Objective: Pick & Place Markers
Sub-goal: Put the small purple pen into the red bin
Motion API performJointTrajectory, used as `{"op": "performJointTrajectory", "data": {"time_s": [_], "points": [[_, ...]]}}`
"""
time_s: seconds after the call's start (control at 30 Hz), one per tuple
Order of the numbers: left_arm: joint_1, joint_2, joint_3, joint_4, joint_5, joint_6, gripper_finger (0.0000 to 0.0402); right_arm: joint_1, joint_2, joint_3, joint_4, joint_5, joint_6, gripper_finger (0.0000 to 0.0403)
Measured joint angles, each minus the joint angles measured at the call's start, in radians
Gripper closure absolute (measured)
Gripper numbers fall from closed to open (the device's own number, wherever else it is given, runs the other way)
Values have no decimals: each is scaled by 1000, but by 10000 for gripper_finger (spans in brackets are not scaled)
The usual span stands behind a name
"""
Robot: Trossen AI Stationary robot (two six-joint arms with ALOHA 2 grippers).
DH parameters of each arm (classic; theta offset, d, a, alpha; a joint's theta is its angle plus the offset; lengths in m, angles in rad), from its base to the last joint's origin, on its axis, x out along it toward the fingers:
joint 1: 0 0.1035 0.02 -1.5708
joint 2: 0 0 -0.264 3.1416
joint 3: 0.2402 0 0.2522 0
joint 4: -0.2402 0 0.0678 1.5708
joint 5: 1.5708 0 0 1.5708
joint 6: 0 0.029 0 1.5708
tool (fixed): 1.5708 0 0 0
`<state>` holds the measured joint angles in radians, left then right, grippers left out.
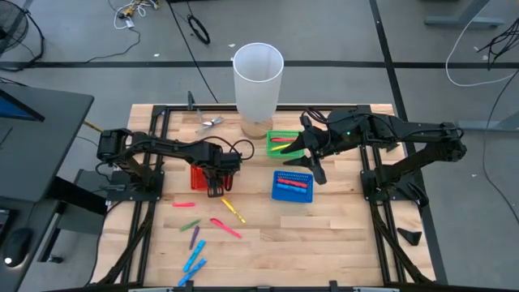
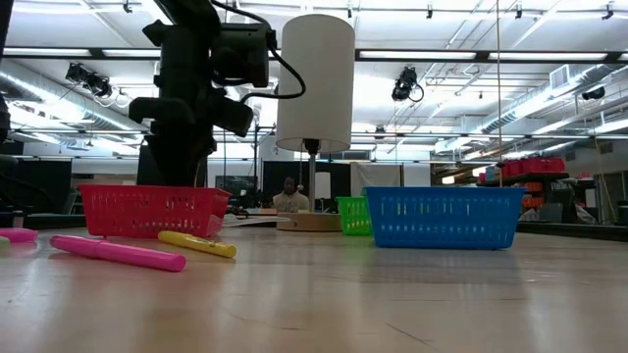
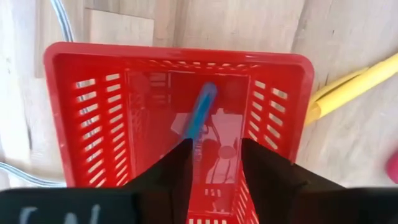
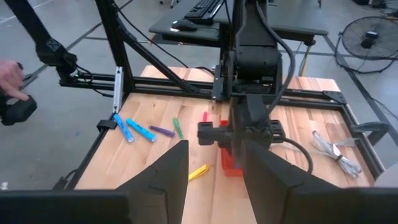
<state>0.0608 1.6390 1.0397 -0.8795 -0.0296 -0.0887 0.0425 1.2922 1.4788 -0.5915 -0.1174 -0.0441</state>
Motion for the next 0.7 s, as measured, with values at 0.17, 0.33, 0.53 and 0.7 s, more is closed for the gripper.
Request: {"op": "performJointTrajectory", "data": {"time_s": [0.17,0.33,0.53,0.7], "points": [[0,-3,0,0,13,-8,248,0,0,0,0,5,-2,256],[0,-4,38,-67,12,2,253,0,0,0,-1,5,-2,256],[0,-4,150,-176,-33,139,257,0,0,0,-2,5,-3,256],[-10,-4,228,-216,-4,390,257,0,0,0,-2,5,-3,256]]}}
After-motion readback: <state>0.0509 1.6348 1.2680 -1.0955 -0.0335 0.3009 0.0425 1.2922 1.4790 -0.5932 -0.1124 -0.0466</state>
